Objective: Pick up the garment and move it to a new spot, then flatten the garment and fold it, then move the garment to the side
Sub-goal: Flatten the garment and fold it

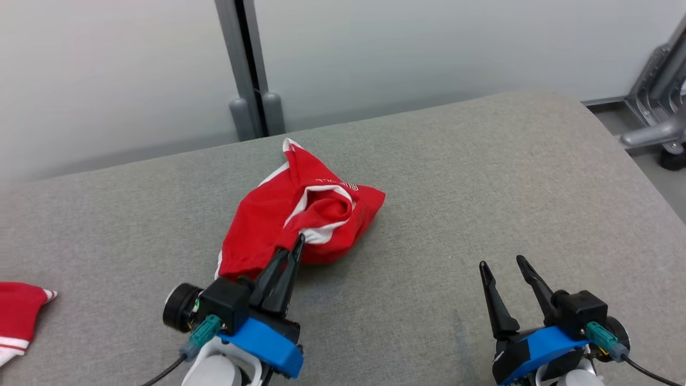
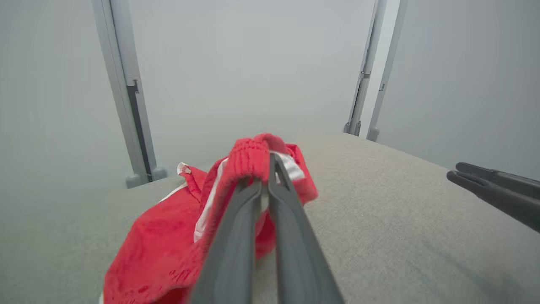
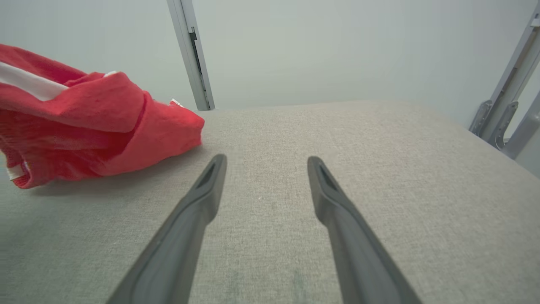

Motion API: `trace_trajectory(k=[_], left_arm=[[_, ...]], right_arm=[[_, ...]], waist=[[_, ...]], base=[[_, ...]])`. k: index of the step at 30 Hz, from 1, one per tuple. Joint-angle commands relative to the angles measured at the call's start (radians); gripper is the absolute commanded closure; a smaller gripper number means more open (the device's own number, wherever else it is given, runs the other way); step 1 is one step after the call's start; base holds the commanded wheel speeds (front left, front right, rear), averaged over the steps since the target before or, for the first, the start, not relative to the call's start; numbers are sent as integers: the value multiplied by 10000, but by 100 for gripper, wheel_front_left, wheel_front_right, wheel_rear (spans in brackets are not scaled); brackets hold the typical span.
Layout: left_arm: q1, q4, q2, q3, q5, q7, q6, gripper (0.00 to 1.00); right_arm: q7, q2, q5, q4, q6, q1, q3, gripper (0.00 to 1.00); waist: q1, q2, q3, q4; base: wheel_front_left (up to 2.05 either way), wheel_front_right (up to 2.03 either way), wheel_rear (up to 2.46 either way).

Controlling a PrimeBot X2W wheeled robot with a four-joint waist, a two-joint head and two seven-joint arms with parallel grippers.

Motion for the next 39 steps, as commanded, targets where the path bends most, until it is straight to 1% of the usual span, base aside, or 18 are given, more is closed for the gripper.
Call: trace_trajectory(k=[1,4,9,14,18,19,20,21,22,26,30,34,39], left_arm=[[296,203,43,138,24,-28,-16,100],[615,630,153,461,27,-27,-16,100],[950,1932,259,1251,-4,-27,-8,100],[858,2788,157,2000,106,-28,15,100],[762,3161,-20,2460,256,-27,30,100],[738,3238,-85,2520,306,-28,27,89],[681,3269,-132,2548,400,-28,23,69],[644,3322,-188,2527,449,-28,18,16],[638,3316,-230,2516,524,-28,12,0],[626,3098,-474,2361,699,-28,-8,0],[640,2688,-569,2013,703,-28,-14,0],[674,2435,-562,1683,577,-28,-15,0],[547,2306,-563,1369,357,-28,-17,0]], right_arm=[[-6,-40,92,43,3,111,-36,0],[-6,-40,83,105,5,149,-30,0],[-6,-37,-18,127,5,64,31,0],[-6,-42,-93,86,3,-99,137,0],[-6,-42,-104,54,5,-216,197,0],[-6,-40,-80,53,5,-240,223,0],[-6,-39,-39,55,5,-287,268,0],[-6,-39,-23,54,5,-355,301,0],[-6,-37,-34,51,5,-442,388,0],[-6,-35,-98,131,5,-920,687,0],[-6,-35,-30,682,5,-1915,1120,0],[102,-40,9,1874,5,-3175,1718,0],[879,-51,363,3482,3,-4739,2208,0]], waist=[[2,0,-44,178],[2,0,-121,525],[2,0,-41,969],[2,0,66,1126],[2,0,134,1190],[2,0,143,1232],[2,0,170,1299],[2,0,194,1390],[2,0,209,1490],[2,0,352,2159],[2,0,520,3040],[2,0,643,3858],[2,0,842,4707]], base=[[0,0,0],[0,0,0],[0,0,0],[0,0,0],[0,0,0],[0,0,0],[0,0,0],[0,0,0],[0,0,0],[0,0,0],[0,0,0],[0,0,0],[0,0,0]])
